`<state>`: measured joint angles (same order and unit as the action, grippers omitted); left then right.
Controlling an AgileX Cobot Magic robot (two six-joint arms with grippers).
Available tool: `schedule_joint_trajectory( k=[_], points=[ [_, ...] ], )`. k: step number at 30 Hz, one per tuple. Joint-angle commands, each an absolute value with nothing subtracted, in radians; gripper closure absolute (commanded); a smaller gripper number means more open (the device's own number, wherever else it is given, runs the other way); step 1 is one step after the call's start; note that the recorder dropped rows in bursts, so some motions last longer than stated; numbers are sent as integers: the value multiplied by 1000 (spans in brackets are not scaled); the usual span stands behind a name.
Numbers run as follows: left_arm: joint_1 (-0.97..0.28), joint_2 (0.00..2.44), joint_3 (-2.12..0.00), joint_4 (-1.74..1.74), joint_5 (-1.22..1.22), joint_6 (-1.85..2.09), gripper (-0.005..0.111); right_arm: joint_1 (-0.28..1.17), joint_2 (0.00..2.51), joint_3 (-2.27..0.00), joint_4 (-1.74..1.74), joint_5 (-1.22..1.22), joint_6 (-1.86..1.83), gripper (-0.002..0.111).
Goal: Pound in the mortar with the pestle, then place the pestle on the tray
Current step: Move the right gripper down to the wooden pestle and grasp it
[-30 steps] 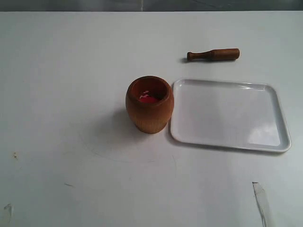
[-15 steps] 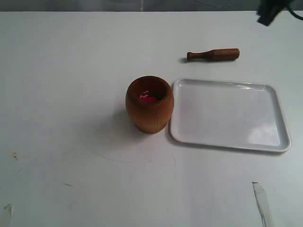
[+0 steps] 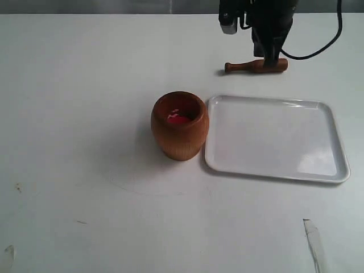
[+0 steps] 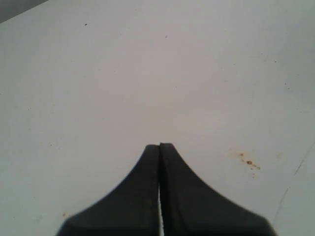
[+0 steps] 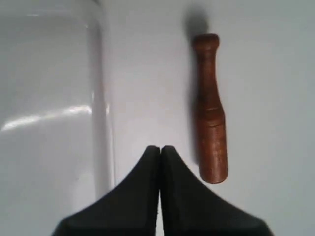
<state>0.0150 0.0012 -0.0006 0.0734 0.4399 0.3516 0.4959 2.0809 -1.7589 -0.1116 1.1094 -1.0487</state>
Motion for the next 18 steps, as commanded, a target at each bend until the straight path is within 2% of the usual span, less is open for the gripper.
schedule_joint_trajectory(
  k=[1,5,8,18],
  points=[
    [7,0,0,66,437,343,107,497,2095,-1764,-10,1003,-1116,98],
    [7,0,0,66,437,343,107,497,2136,-1765,8,922,-1128,71],
    [7,0,0,66,437,343,107,493,2165,-1765,6,894,-1102,58],
    [7,0,0,66,437,343,107,415,2233,-1765,-14,845,-1084,57]
  ],
)
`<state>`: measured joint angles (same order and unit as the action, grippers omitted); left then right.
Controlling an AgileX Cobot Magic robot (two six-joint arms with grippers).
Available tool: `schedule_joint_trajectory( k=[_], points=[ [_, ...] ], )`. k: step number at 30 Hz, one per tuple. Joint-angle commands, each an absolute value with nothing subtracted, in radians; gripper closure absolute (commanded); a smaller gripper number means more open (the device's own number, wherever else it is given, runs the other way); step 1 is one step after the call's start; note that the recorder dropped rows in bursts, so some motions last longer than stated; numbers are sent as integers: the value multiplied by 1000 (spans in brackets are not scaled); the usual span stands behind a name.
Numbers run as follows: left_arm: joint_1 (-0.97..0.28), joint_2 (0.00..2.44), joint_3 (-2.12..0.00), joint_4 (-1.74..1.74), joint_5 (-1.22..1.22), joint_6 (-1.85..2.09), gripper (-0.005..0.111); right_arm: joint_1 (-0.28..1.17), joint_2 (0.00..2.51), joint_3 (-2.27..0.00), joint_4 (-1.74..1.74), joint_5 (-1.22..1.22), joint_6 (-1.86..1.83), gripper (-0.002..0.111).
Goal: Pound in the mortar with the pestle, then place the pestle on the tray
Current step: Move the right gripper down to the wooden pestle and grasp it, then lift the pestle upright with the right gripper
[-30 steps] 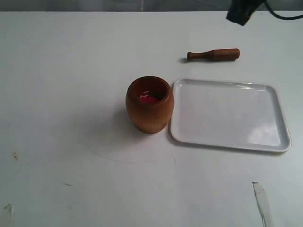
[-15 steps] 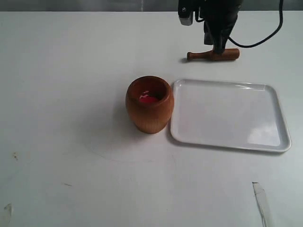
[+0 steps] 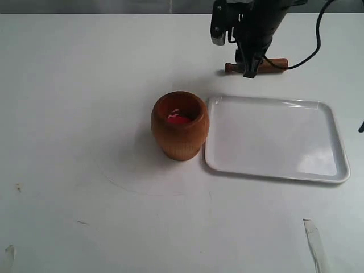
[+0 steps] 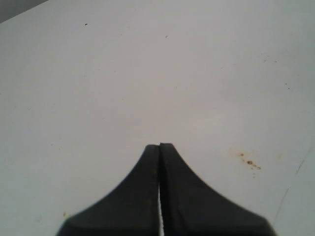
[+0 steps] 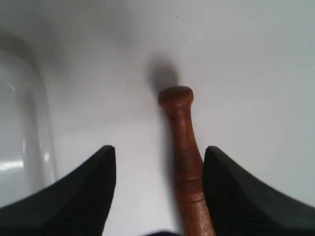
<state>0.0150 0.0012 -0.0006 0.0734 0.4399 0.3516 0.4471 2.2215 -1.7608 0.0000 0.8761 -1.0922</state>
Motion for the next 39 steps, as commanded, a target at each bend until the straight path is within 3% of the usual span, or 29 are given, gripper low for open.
schedule_joint_trajectory(
  k=[1,19,22,26,31,39],
  points=[
    [7,0,0,66,437,343,107,408,2236,-1765,-14,836,-1084,57],
    [7,0,0,66,437,343,107,407,2315,-1767,0,739,-1121,58],
    [7,0,0,66,437,343,107,407,2322,-1771,0,720,-1122,67],
    [7,0,0,66,437,343,107,407,2317,-1771,0,664,-1122,109],
    [7,0,0,66,437,343,107,407,2297,-1771,52,552,-1063,108],
    [7,0,0,66,437,343,107,380,2211,-1771,461,366,-1041,108]
  ],
)
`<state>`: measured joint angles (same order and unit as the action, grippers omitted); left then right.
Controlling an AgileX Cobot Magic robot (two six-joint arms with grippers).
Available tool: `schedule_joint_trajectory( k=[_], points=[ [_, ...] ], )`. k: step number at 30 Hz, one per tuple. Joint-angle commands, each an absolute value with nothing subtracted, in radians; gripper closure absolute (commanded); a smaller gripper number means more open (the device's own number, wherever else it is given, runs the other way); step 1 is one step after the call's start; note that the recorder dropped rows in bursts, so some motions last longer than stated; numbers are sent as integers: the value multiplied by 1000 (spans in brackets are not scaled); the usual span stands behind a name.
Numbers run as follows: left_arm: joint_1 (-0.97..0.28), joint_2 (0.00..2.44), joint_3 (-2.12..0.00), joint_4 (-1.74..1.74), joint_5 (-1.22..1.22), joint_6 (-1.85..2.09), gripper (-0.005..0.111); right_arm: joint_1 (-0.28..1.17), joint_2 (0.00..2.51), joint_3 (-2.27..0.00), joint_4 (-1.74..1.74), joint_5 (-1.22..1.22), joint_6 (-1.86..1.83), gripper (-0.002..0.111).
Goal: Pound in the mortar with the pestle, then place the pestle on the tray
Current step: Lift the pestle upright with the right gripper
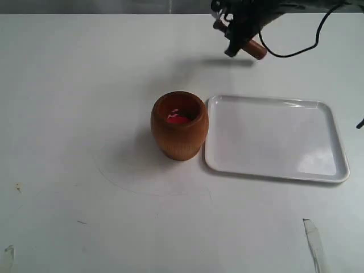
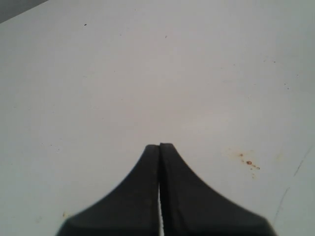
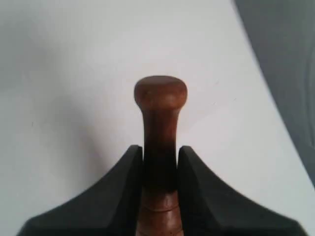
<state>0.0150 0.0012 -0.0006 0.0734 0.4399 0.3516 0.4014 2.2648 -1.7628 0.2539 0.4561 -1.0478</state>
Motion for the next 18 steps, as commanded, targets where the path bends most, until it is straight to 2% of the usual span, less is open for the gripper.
schedule_joint_trajectory(
  k=[1,8,13,15,18],
  points=[
    [7,0,0,66,437,343,107,378,2203,-1771,503,357,-1043,108],
    [7,0,0,66,437,343,107,378,2133,-1734,847,347,-1189,108],
    [7,0,0,66,437,343,107,378,2028,-1595,1522,366,-1766,108],
    [7,0,0,66,437,343,107,376,1971,-1500,1744,459,-2031,108],
    [7,0,0,66,437,343,107,372,1898,-1412,1744,667,-2093,108]
  ],
)
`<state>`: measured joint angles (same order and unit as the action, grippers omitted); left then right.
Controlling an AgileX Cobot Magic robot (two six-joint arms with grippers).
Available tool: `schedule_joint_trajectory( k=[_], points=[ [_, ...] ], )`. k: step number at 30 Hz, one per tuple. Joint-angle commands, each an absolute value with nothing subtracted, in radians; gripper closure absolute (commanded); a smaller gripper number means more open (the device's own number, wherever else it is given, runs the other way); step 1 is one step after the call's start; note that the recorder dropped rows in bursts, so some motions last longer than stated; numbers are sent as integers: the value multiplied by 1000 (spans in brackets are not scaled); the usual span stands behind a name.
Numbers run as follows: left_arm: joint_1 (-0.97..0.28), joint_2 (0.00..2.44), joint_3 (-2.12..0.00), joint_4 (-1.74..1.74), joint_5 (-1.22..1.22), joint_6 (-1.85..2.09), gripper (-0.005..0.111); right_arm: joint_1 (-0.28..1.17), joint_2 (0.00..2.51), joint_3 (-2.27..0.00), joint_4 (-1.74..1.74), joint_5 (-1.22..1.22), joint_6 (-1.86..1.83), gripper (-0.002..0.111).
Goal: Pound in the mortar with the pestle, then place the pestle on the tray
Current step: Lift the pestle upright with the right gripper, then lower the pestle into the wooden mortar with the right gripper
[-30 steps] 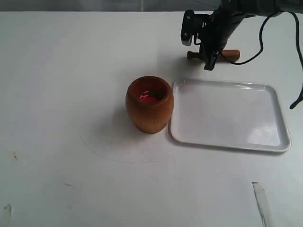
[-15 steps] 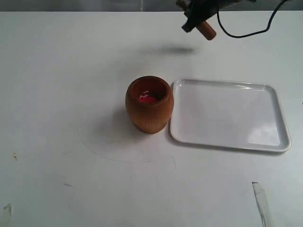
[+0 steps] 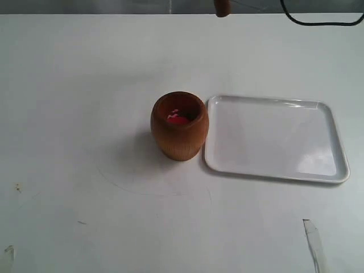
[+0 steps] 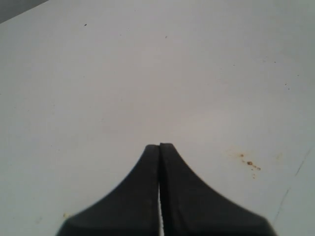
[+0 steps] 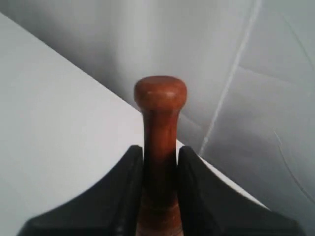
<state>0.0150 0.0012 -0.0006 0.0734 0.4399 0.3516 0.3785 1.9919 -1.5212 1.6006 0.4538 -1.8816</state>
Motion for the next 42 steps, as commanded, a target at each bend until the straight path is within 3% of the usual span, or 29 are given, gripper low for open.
schedule_joint_trajectory(
  k=[1,5,7,11,13,17,22,25,31,38,42],
  points=[
    [7,0,0,66,437,343,107,372,1881,-1382,1744,697,-2093,108],
    [7,0,0,66,437,343,107,377,1787,-1284,1744,648,-2144,108],
    [7,0,0,66,437,343,107,405,1746,-1272,1593,395,-2146,108],
    [7,0,0,66,437,343,107,479,1721,-1289,1534,-388,-2115,108],
    [7,0,0,66,437,343,107,463,1701,-1292,1461,-492,-1954,108],
    [7,0,0,66,437,343,107,397,1615,-1242,991,-411,-1110,108],
    [7,0,0,66,437,343,107,358,1551,-1108,-89,-675,172,108],
    [7,0,0,66,437,343,107,351,1549,-1075,-514,-787,516,108],
    [7,0,0,66,437,343,107,370,1549,-950,-846,-945,666,108],
    [7,0,0,66,437,343,107,386,1551,-762,-935,-1221,646,108],
    [7,0,0,66,437,343,107,434,1564,-658,-877,-1221,588,108]
  ],
)
